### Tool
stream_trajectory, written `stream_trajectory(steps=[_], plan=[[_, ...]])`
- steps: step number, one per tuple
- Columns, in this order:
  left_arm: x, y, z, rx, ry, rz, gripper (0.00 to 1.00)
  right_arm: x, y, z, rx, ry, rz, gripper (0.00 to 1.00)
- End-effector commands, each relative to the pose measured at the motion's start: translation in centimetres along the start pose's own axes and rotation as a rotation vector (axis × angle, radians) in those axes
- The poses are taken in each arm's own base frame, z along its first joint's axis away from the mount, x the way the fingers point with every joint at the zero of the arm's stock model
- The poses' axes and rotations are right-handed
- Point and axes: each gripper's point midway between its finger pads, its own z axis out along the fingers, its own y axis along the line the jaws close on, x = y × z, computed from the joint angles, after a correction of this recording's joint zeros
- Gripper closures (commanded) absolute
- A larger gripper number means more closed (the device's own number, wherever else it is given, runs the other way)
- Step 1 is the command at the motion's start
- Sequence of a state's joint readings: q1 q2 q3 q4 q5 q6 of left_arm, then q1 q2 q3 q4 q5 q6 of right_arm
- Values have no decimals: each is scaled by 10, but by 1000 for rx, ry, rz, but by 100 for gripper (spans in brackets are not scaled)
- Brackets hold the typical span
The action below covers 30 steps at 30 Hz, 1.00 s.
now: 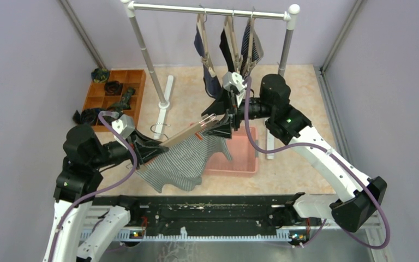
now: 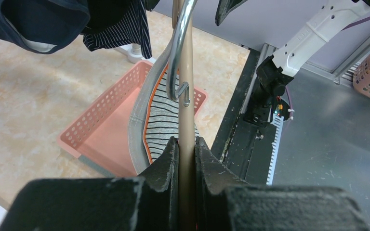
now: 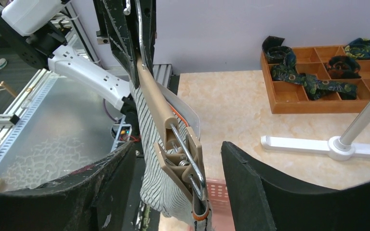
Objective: Remove the underwear clipped to the hanger
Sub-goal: Remove the underwear from the hanger.
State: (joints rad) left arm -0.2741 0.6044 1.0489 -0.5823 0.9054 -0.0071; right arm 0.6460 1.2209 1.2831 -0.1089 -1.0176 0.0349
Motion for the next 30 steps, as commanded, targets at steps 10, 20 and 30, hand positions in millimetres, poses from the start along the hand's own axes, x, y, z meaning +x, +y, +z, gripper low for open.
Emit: stream_trajectory(steps=[10, 20, 30], plan=[[-15, 0, -2, -9, -41, 54, 100, -13, -5, 1, 29, -31, -44, 62], [-11, 1, -1, -12, -34, 47, 100, -16, -7, 1, 41, -42, -47, 50], [-7, 3, 0, -15, -28, 41, 100, -22, -5, 1, 38, -53, -52, 49]])
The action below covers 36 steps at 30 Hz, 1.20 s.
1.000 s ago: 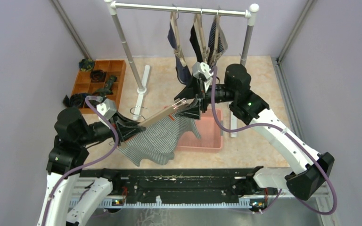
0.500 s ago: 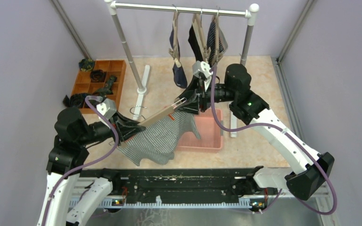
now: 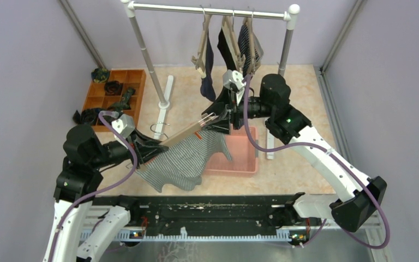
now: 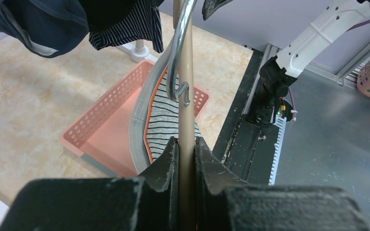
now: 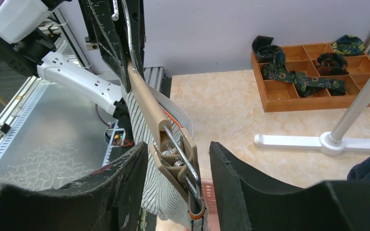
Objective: Remove the underwear clipped to the hanger
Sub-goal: Remove the underwear from the hanger.
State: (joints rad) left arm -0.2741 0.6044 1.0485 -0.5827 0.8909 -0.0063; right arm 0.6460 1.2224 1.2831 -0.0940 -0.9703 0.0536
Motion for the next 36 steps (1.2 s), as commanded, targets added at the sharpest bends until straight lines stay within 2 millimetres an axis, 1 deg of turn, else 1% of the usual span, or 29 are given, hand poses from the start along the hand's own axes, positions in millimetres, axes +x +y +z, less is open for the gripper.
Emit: stream_trajectory(steps=[1, 2, 3, 7, 8, 11, 13, 14, 18, 19, 26, 31, 32, 33, 35, 36], plan=[[-7, 0, 0, 2, -28, 42, 100, -20, 3, 1, -10, -47, -60, 45], [-7, 0, 0, 2, -28, 41, 100, -21, 3, 1, -10, -51, -62, 42], [-7, -1, 0, 4, -28, 40, 100, -22, 3, 1, -10, -56, -63, 41], [-8, 0, -1, 0, -26, 39, 100, -27, 1, 2, -6, -63, -64, 41], [-7, 0, -1, -1, -25, 38, 100, -28, 1, 2, -9, -64, -66, 42], [-8, 0, -1, -7, -26, 41, 100, -27, 1, 3, -10, -61, -65, 49], [-9, 1, -1, -10, -27, 41, 100, -26, 0, 3, -9, -57, -66, 62], [-9, 1, -1, -12, -27, 42, 100, -26, 1, 3, -9, -56, -64, 71], [-10, 2, 0, -8, -24, 41, 100, -25, 0, 2, -2, -50, -62, 98], [-9, 2, 0, -8, -23, 41, 100, -25, 0, 2, 2, -49, -63, 100], [-7, 3, 0, -13, -20, 36, 100, -34, 4, -5, 30, -71, -98, 100], [-12, 9, 4, -20, -29, 37, 100, -37, 8, -10, 45, -80, -129, 100], [-14, 9, 5, -17, -34, 37, 100, -38, 6, -12, 73, -89, -132, 98], [-16, 11, 6, -17, -41, 38, 100, -38, 1, -15, 118, -102, -133, 79], [-21, 13, 8, -27, -58, 43, 100, -39, -9, -23, 221, -132, -136, 21], [-25, 15, 8, -37, -71, 56, 100, -40, -12, -28, 262, -146, -141, 6]])
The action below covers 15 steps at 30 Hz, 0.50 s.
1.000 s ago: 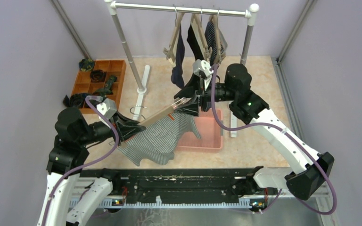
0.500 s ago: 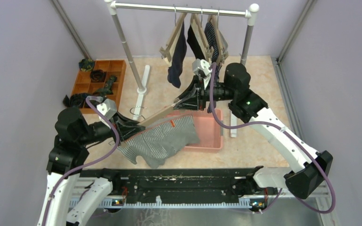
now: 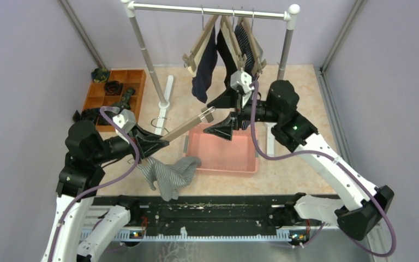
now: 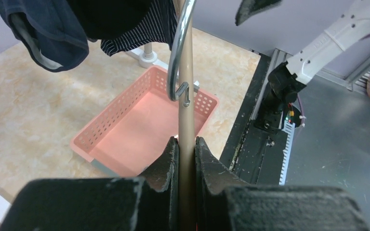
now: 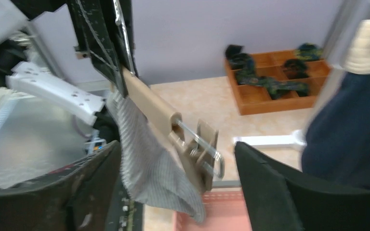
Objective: Remove the underwear clipped to the hanger
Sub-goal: Remove the underwear from the hanger.
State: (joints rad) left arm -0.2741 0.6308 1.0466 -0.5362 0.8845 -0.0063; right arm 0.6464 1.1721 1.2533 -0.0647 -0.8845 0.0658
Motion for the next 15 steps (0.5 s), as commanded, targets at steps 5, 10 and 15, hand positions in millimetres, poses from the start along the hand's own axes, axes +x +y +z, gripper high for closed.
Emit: stream_trajectory(steps=[5, 10, 15], plan=[[-41, 7, -1, -56, -123, 86, 100, -37, -20, -46, 363, -156, -132, 1], [-61, -4, -7, -38, -207, 127, 100, -32, -20, -56, 421, -241, -76, 1], [-82, -20, -15, -6, -330, 169, 100, -23, -17, -45, 348, -375, -4, 2]])
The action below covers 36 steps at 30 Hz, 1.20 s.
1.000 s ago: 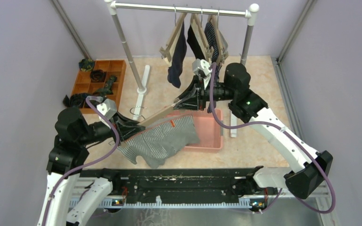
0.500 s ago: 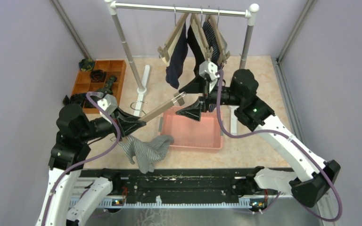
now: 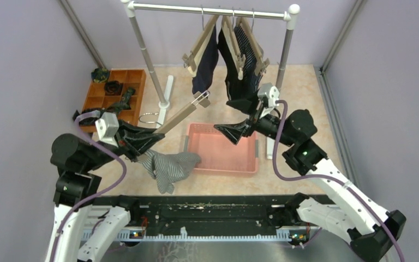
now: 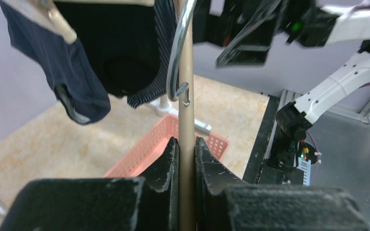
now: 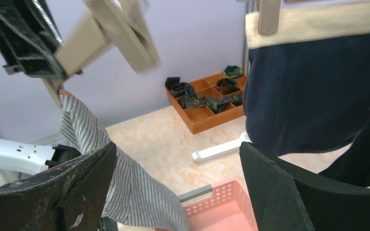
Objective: Remove the underwear clipped to the hanger
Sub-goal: Remove the underwear from the hanger.
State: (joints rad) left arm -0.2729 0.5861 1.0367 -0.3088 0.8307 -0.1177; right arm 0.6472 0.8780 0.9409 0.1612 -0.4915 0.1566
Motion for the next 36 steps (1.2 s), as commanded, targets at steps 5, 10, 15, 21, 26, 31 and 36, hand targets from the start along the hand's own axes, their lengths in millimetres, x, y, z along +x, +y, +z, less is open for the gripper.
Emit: stream_trajectory(steps=[5, 10, 15, 21, 26, 31, 36], plan=[[-50, -27, -3, 117, -280, 49, 100, -22, 17, 11, -165, -379, 136, 1], [-48, -22, 7, 167, -307, 14, 100, -28, 24, 21, -295, -497, 201, 6], [-40, -4, 19, 135, -282, 18, 100, -40, 28, 31, -380, -561, 211, 8], [-31, 10, 32, 129, -244, -11, 100, -52, 44, 61, -429, -562, 176, 11], [-31, 12, 37, 149, -241, -24, 100, -56, 43, 75, -445, -574, 188, 12], [-38, 10, 36, 166, -280, -13, 100, -56, 47, 91, -464, -562, 217, 21], [-42, 8, 38, 187, -287, -35, 100, -52, 54, 101, -483, -540, 218, 30]])
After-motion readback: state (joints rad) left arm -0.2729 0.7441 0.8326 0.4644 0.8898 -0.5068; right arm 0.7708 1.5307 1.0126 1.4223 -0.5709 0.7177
